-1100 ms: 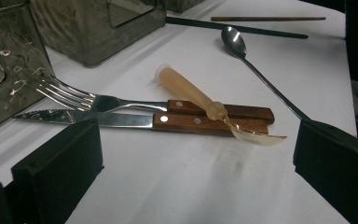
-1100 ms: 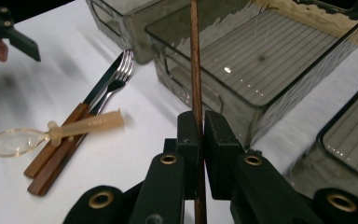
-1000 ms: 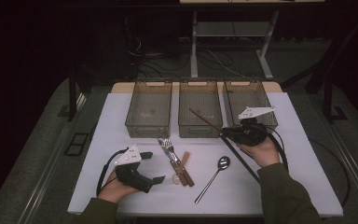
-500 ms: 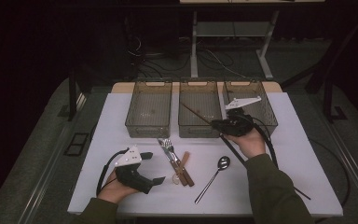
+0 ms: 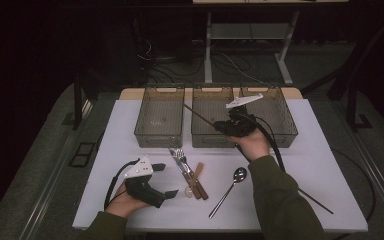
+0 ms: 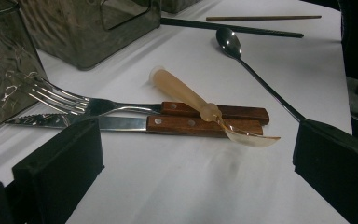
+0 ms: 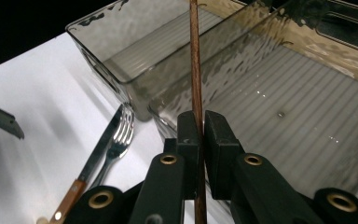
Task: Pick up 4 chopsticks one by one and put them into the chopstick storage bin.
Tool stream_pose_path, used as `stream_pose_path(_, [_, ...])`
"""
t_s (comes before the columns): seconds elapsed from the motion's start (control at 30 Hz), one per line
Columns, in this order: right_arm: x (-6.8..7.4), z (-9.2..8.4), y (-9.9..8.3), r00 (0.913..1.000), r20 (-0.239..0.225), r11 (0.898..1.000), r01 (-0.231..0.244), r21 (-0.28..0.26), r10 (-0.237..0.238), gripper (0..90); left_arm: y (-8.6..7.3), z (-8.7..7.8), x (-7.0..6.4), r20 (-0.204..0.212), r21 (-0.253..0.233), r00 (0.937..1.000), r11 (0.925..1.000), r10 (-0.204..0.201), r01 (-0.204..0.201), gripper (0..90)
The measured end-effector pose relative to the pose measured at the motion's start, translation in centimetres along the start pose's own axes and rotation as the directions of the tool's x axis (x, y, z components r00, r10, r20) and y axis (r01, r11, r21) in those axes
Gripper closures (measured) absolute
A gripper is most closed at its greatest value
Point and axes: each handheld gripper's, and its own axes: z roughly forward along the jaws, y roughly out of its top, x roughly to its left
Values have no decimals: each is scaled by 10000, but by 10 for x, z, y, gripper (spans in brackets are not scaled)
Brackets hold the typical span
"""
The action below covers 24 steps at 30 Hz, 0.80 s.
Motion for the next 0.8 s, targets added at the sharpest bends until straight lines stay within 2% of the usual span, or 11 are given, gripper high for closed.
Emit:
stream_pose_path(0.23, [7, 18, 15, 10000, -2, 9998, -8, 182, 8, 848, 0, 0, 0, -8, 4, 10000, 10000, -38, 38, 7])
stream_pose_path(0.5, [20, 42, 35, 9996, 122, 9991, 249, 352, -253, 848, -1, -1, 1, -45, -28, 9999, 9999, -108, 108, 7])
stream_pose_path(0.8, [30, 67, 52, 9992, 228, 9983, 322, 493, -334, 848, 0, -1, 1, -38, -69, 9999, 9999, -94, 94, 7])
